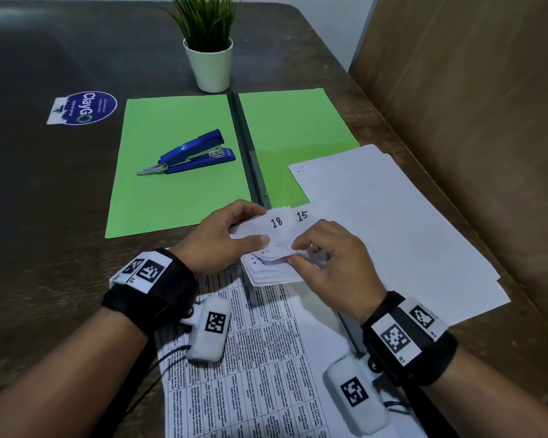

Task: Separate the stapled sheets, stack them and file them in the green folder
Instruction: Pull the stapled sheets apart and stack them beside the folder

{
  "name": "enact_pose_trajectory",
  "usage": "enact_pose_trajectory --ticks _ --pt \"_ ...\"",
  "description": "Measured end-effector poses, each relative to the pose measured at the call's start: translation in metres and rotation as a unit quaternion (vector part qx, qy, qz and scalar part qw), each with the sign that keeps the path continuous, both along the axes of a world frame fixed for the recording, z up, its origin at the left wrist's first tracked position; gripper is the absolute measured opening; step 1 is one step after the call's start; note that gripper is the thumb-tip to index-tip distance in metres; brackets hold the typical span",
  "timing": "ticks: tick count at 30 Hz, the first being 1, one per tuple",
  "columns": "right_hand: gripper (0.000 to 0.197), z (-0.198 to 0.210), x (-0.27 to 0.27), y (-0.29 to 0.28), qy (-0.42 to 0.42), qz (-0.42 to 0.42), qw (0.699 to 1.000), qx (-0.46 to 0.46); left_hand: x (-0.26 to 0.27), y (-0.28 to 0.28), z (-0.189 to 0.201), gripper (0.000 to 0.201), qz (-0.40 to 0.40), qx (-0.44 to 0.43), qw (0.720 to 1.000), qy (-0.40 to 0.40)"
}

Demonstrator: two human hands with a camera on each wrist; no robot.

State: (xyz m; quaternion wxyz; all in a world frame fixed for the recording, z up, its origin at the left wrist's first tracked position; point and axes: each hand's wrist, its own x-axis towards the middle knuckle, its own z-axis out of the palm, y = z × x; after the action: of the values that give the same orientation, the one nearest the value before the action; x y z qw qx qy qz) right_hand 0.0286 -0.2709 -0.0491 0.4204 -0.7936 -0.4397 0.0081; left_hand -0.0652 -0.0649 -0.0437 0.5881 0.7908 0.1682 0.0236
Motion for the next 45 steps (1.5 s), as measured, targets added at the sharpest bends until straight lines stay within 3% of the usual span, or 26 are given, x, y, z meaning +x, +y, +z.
enact_pose_trajectory --ticks 4,7,11,15,19,25,32,35,37,38,42,43,45 --pt "0.009 0.000 0.001 0.001 -0.026 -0.010 0.999 -0.025 -0.001 0.001 0.000 0.051 -0.002 -0.012 1.000 -0.021" --pt "0.015 -0.002 0.003 0.001 -0.019 -0.012 1.000 -0.018 -0.001 0.001 -0.002 0.038 0.009 -0.004 0.998 -0.058" --pt "0.016 -0.002 0.002 0.002 -0.001 -0.002 1.000 -0.004 0.000 -0.004 0.001 0.028 0.009 -0.025 0.998 -0.050" --pt "0.013 -0.003 0.001 0.003 0.016 0.006 1.000 -0.003 0.000 -0.009 0.011 0.048 0.013 -0.019 1.000 -0.010" --pt "0.016 -0.008 0.002 0.003 0.043 -0.001 0.999 0.022 -0.001 -0.007 0.011 0.053 -0.005 -0.020 1.000 -0.002" --pt "0.034 -0.009 0.003 0.000 0.088 -0.006 0.995 0.046 0.000 -0.005 0.007 0.019 -0.006 -0.045 0.999 0.024" --pt "0.031 0.007 -0.003 0.003 0.206 -0.028 0.976 0.070 -0.002 -0.003 0.005 0.015 -0.014 -0.005 1.000 0.005" --pt "0.016 0.001 0.000 0.006 0.194 -0.034 0.979 0.054 -0.001 -0.002 0.006 0.006 -0.004 0.030 0.999 -0.022" --pt "0.004 0.000 0.000 0.006 0.172 -0.030 0.984 0.043 0.000 -0.003 0.004 0.008 0.005 0.022 0.999 -0.038" --pt "0.008 0.000 0.000 0.006 0.171 -0.029 0.984 0.045 -0.001 -0.003 0.004 0.010 0.005 0.011 0.999 -0.043" --pt "0.009 0.000 0.002 0.004 0.210 -0.045 0.974 0.073 0.000 -0.005 0.008 0.057 0.012 -0.018 1.000 -0.010" --pt "0.010 -0.002 0.003 0.004 0.214 -0.055 0.972 0.075 0.000 -0.004 0.009 0.060 0.020 -0.024 0.999 -0.003" --pt "0.017 -0.006 0.004 0.006 0.218 -0.061 0.972 0.069 0.001 -0.005 0.007 0.036 0.022 -0.031 0.999 -0.016"
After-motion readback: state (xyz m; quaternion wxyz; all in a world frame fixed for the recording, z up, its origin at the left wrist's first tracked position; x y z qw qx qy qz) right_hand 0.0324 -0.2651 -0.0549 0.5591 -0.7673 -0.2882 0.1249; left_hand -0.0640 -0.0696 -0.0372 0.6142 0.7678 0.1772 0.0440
